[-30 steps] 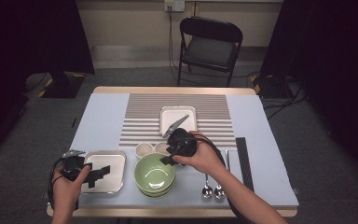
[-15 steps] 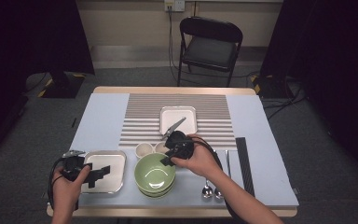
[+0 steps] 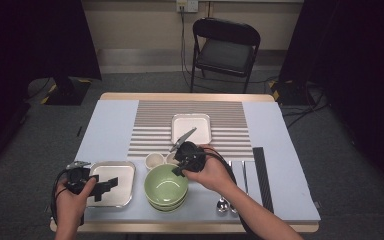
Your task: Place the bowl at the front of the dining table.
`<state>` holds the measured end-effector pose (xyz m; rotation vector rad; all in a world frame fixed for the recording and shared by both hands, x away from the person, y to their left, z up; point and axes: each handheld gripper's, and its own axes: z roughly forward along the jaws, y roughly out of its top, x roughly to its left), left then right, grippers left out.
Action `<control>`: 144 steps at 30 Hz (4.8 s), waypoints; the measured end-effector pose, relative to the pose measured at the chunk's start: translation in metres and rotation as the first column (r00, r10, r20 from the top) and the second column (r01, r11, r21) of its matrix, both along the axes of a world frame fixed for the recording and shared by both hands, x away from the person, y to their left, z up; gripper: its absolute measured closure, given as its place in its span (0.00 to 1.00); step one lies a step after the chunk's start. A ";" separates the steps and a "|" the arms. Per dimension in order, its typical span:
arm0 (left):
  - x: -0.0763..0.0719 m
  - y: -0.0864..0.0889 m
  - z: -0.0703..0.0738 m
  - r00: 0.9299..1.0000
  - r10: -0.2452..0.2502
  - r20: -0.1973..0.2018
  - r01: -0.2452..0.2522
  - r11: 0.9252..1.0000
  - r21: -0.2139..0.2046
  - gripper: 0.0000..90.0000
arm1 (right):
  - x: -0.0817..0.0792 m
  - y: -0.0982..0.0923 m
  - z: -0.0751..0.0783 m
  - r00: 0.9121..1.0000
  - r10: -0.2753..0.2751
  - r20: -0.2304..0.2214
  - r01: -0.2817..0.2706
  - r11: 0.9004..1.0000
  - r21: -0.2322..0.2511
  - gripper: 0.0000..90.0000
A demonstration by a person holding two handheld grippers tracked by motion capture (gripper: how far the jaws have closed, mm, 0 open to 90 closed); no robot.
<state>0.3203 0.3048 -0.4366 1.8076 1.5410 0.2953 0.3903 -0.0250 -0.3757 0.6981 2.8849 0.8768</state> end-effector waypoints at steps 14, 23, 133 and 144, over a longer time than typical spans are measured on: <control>0.000 0.001 0.000 1.000 0.007 0.004 -0.007 1.000 -0.005 0.22 | -0.005 0.008 0.008 0.997 0.024 0.067 -0.021 0.999 -0.037 0.94; 0.000 0.000 0.000 1.000 0.002 0.003 -0.002 1.000 -0.004 0.22 | -0.004 0.009 0.017 0.997 0.046 0.060 -0.045 0.999 -0.021 0.95; 0.001 0.004 -0.003 1.000 0.010 -0.007 -0.010 1.000 -0.004 0.22 | 0.066 -0.048 0.080 0.988 -0.123 -0.089 0.126 0.992 0.027 0.95; 0.001 0.005 -0.004 1.000 0.014 -0.011 -0.014 1.000 -0.006 0.21 | 0.073 -0.054 0.082 0.985 -0.149 -0.093 0.152 0.988 0.024 0.95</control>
